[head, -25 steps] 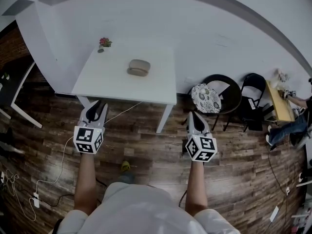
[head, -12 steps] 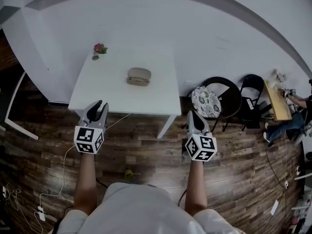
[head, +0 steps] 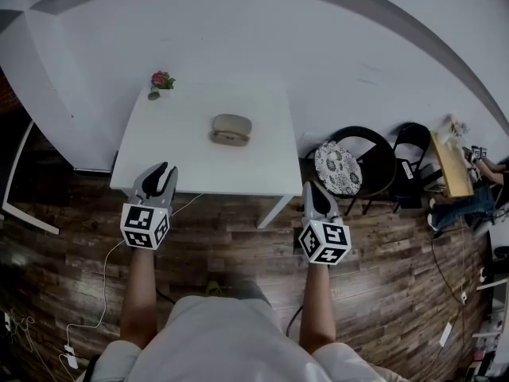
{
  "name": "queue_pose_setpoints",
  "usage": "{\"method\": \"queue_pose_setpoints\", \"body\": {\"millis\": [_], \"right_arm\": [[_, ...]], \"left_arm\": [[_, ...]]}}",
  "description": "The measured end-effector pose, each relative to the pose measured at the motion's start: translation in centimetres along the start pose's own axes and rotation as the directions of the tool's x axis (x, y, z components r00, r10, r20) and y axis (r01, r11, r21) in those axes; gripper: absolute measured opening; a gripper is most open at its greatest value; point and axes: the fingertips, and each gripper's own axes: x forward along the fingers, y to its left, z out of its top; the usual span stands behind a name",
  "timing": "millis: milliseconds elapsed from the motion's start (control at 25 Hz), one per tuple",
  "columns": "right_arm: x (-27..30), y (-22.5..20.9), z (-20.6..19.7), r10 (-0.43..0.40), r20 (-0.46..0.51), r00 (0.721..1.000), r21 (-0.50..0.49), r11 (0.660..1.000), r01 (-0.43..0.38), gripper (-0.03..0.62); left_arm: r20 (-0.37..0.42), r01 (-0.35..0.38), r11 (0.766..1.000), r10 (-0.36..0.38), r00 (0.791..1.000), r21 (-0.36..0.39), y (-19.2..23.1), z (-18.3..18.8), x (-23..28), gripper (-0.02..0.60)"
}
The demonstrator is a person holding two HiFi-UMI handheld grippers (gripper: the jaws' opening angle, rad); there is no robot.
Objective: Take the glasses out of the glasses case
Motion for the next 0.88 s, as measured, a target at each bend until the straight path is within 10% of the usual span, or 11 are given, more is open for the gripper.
{"method": "queue_pose_setpoints", "body": {"millis": [880], "right_arm": [[11.6, -4.1, 0.6, 0.021, 0.003, 1.000, 0.009, 1.000, -0.021, 0.003]], "left_arm": [[-0.025, 0.028, 0.999, -0.027, 0.999, 0.022, 2.4, -0.2, 11.7, 0.101]]}}
